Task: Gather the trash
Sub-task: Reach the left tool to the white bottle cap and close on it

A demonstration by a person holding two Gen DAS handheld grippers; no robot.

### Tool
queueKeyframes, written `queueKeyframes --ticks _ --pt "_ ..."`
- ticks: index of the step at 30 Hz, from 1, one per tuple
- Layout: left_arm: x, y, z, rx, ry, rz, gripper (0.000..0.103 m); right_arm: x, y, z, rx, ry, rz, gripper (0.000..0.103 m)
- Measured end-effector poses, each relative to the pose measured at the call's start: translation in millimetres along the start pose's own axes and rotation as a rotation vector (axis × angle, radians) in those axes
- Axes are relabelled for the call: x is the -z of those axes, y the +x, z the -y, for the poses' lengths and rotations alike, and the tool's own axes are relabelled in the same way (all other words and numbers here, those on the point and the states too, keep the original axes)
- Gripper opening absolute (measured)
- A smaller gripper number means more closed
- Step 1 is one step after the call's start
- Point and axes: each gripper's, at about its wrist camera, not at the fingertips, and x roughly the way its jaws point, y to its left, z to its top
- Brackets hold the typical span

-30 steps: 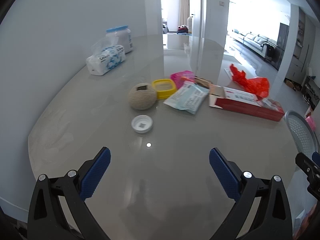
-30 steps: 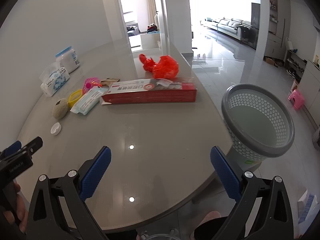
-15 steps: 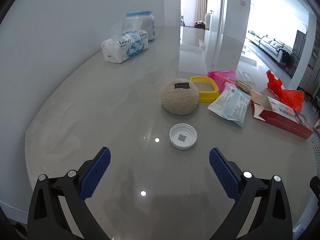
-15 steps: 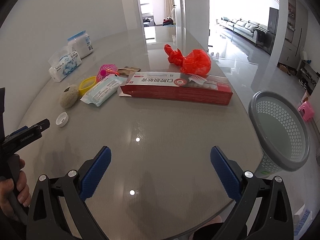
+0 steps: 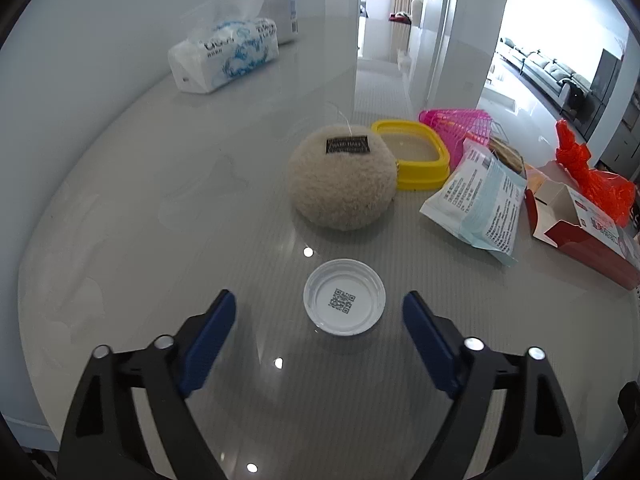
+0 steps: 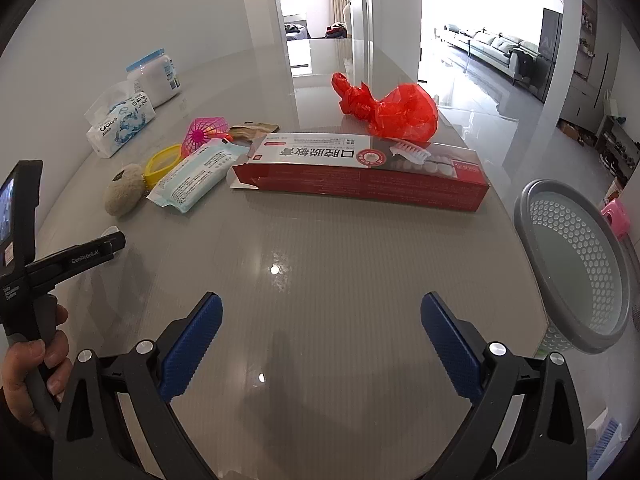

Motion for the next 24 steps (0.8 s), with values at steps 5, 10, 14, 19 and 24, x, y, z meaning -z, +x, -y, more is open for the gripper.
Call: queueKeyframes --ticks 5,10,14,19,24 --pt "2 -1 6 0.009 0.01 0.022 0.064 -2 7 3 -0.003 0.006 -0.011 0.095" --pt "4 -7 8 0.034 0.011 0.027 0.04 -2 10 4 -0.007 0.008 -0.014 0.095" --pt "8 -10 8 0.056 0.015 0.029 0.039 -2 9 5 -0.006 0.011 -0.013 0.095" --pt "13 -25 12 0.051 0.038 0.06 0.039 -3 8 13 -0.006 0.02 0.005 0.095" --pt "14 -41 27 0.03 0.091 0.097 0.039 -6 3 34 0.016 0.03 0.043 0.095"
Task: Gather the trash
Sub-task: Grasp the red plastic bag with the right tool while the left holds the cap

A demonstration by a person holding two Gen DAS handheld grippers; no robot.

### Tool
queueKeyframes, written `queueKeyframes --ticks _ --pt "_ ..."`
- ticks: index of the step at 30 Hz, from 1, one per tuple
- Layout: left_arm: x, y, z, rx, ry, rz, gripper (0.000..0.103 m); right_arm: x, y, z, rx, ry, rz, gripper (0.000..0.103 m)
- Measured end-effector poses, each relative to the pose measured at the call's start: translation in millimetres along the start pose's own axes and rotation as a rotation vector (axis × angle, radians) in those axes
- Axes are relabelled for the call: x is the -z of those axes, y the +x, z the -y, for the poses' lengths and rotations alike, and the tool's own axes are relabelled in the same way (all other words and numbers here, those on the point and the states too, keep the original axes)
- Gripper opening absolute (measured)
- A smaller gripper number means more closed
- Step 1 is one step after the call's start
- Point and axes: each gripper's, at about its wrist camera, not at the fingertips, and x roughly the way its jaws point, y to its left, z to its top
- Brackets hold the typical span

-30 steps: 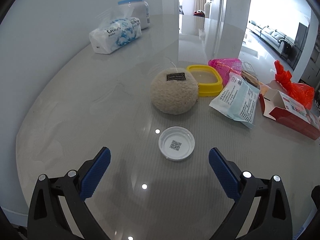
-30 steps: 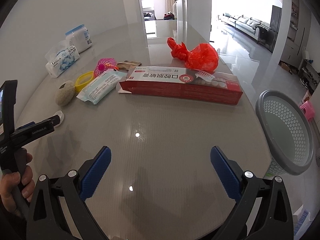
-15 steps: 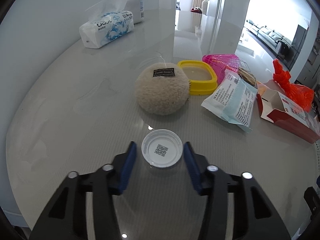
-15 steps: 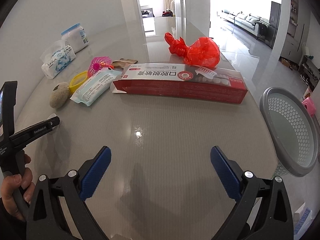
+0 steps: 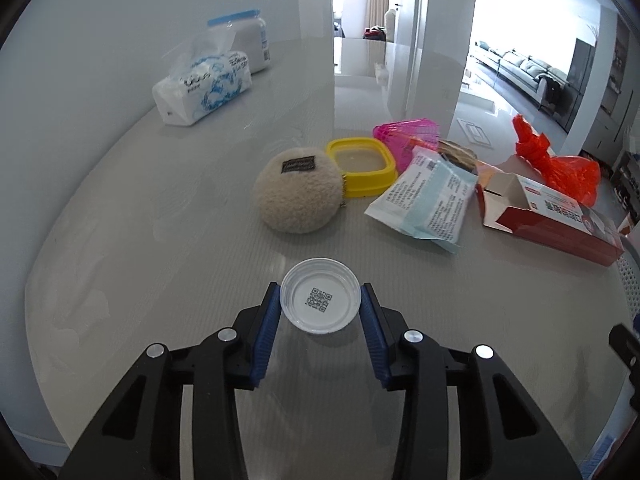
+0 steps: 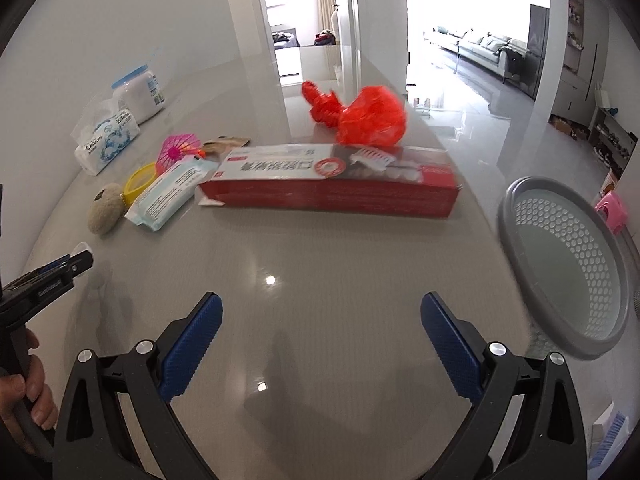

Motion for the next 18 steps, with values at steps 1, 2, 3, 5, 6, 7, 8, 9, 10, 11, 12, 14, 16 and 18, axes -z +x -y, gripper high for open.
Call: queueKeyframes --ticks 1,2,3,5,6,7,8,9,10,11,12,14,16,18 --pt "0 -2 4 0.003 0.008 0.004 0.039 -2 -2 5 0.01 -0.006 0.013 0.095" --pt "0 -4 7 0.009 0.013 0.007 0.039 -4 -3 10 0.016 -0.012 0.023 0.095" --pt "0 -5 10 0.013 0.017 0.009 0.039 -7 -5 13 0.028 -0.02 0.035 0.095" --pt "-1 -8 16 0.022 0.027 0.015 0.039 -16 -8 23 0.057 -0.036 0.062 0.095" --pt "-1 -8 20 0.029 0.034 0.018 0.039 -21 -9 27 0.059 -0.039 0.075 0.095" --pt "-1 -9 24 0.035 0.039 0.019 0.039 -29 -9 32 0.052 -0.036 0.087 0.095" --pt "-1 -9 28 0.041 0.043 0.019 0.039 -36 -7 38 0.051 -0.029 0.094 0.095" --pt "-2 -9 33 0.05 0.048 0.02 0.039 -44 -5 42 0.055 -0.024 0.098 0.095" --pt "-2 -10 36 0.056 0.051 0.022 0.039 -54 -1 46 0.056 -0.02 0.103 0.095" --pt "-2 -10 39 0.06 0.053 0.024 0.039 -62 2 48 0.052 -0.018 0.11 0.095" --pt "-3 -11 43 0.066 0.057 0.025 0.039 -72 7 50 0.051 -0.014 0.113 0.095" --pt "-4 -11 50 0.073 0.062 0.029 0.039 -88 16 53 0.052 -0.017 0.108 0.095" --pt "-5 -11 57 0.076 0.069 0.031 0.039 -105 30 53 0.056 -0.02 0.098 0.095" --pt "-6 -11 60 0.08 0.072 0.03 0.039 -121 46 55 0.049 -0.008 0.08 0.095"
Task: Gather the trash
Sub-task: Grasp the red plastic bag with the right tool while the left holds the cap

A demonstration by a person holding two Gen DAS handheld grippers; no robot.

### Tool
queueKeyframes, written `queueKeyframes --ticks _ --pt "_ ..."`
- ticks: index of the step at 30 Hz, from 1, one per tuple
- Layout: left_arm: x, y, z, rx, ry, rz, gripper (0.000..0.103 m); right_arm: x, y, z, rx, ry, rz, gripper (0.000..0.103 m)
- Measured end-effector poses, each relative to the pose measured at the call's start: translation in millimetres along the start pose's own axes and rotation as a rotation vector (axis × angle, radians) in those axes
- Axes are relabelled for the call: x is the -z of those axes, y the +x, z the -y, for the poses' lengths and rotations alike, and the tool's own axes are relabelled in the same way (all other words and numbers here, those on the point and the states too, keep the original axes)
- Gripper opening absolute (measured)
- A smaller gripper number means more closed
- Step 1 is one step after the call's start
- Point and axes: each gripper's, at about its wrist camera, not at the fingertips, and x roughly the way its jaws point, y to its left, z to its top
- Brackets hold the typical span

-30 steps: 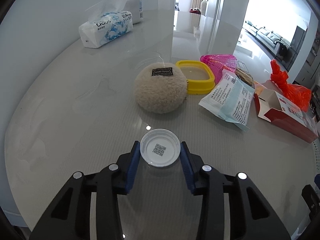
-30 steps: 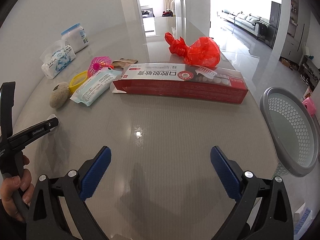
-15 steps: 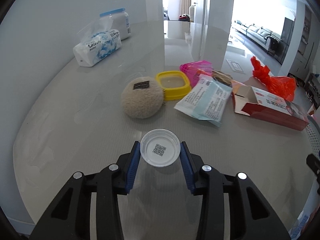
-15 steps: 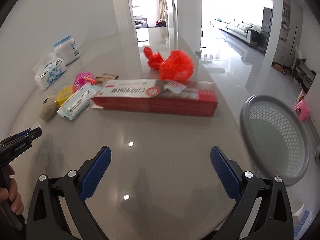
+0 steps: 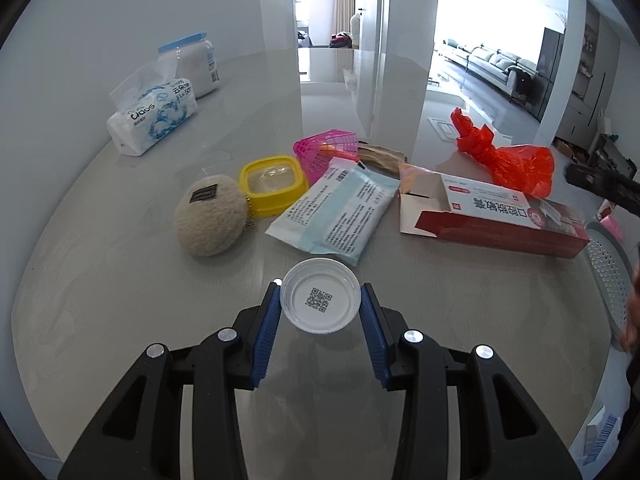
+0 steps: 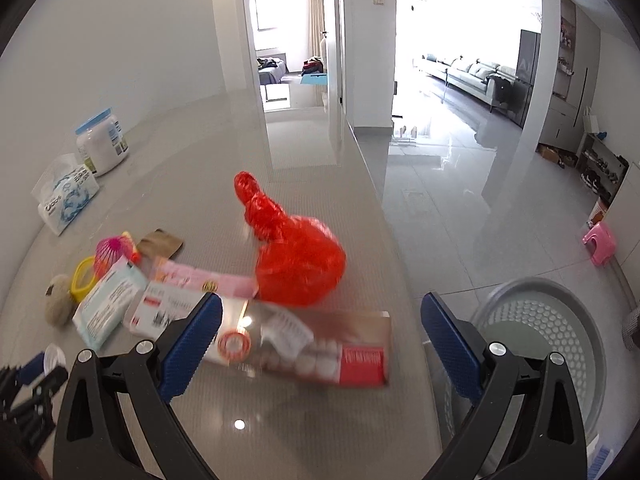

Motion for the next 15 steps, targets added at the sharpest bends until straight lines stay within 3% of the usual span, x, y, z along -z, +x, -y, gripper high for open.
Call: queueKeyframes --ticks 7,12,15 --pt "-3 5 5 0.006 0.01 -0.01 0.039 -25 62 -9 0.026 0.001 -0.114 0.095" --pt "-4 7 9 0.015 0.021 -0.014 0.039 -34 82 -14 0.023 -0.005 -0.144 0.094" --pt "-4 9 12 0.024 0.024 -0.019 0.039 -36 88 -18 0.016 -0.021 -0.156 0.085"
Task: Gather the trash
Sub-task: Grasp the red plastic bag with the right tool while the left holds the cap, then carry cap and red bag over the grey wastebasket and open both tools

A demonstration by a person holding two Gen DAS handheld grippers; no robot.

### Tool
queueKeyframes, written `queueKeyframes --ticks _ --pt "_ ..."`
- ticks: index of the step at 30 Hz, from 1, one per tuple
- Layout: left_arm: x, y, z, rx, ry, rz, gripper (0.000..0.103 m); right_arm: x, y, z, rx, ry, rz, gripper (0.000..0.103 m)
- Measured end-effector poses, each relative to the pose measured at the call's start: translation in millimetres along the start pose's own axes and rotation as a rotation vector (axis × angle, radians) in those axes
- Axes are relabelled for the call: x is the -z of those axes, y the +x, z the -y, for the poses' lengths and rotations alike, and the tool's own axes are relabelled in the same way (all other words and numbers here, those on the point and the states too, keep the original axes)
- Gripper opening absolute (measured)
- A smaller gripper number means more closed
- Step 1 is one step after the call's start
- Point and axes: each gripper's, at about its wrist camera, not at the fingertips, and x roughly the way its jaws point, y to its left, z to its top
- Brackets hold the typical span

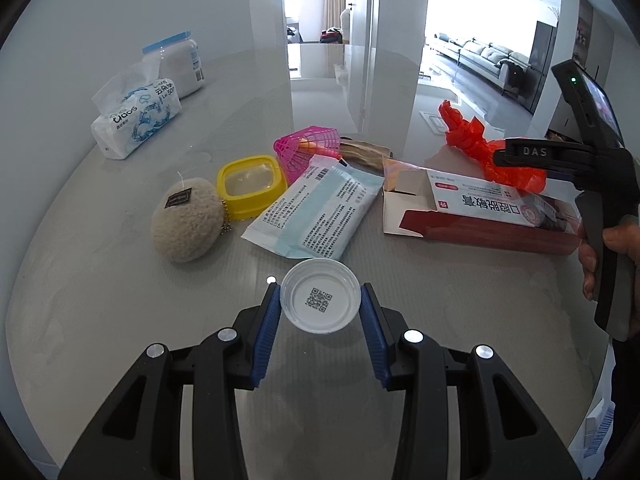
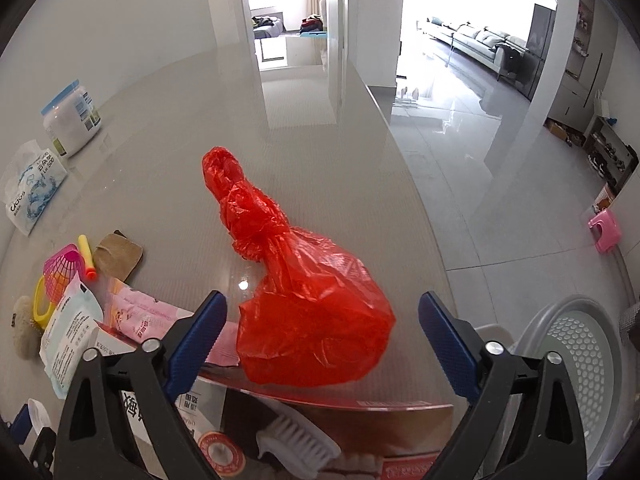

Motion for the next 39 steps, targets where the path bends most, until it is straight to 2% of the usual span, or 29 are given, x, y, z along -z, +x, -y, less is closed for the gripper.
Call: queueKeyframes --ticks 2,5,7,9,11,15,24,28,36,39 --pt "0 1 2 0.006 0.003 -0.002 0.039 0 6 -6 0.019 -0.028 -0.013 0.067" --pt "-1 3 6 0.013 0.013 -0.006 0.039 1 12 -12 0.022 -0.05 -0.025 0.06" --pt "0 3 9 0.019 0.019 -0.007 0.039 2 14 -18 0.042 -0.074 -0.018 0.047" --pt "1 2 11 0.02 0.024 -0.005 0.039 2 13 -22 0.047 -0.089 -0.002 0.04" --pt "1 0 11 0.022 0.027 -0.004 0.039 2 11 -23 0.035 -0.09 0.006 0.026" --pt "0 -3 10 0.022 0.027 0.001 0.039 3 3 -21 0.006 -0.081 0.032 0.018" --pt "-3 -17 14 0.017 0.033 0.026 0.039 8 -44 -10 -0.082 -0.054 0.128 0.017" --pt "-5 -25 18 0.024 0.038 0.038 0.039 11 -65 -5 -0.116 -0.025 0.143 0.017" --pt "-10 -41 40 0.057 0.078 0.067 0.039 27 -114 25 -0.088 0.025 0.192 0.017" --pt "-13 -50 63 0.086 0.119 0.093 0.039 49 -139 50 -0.066 0.065 0.21 0.017"
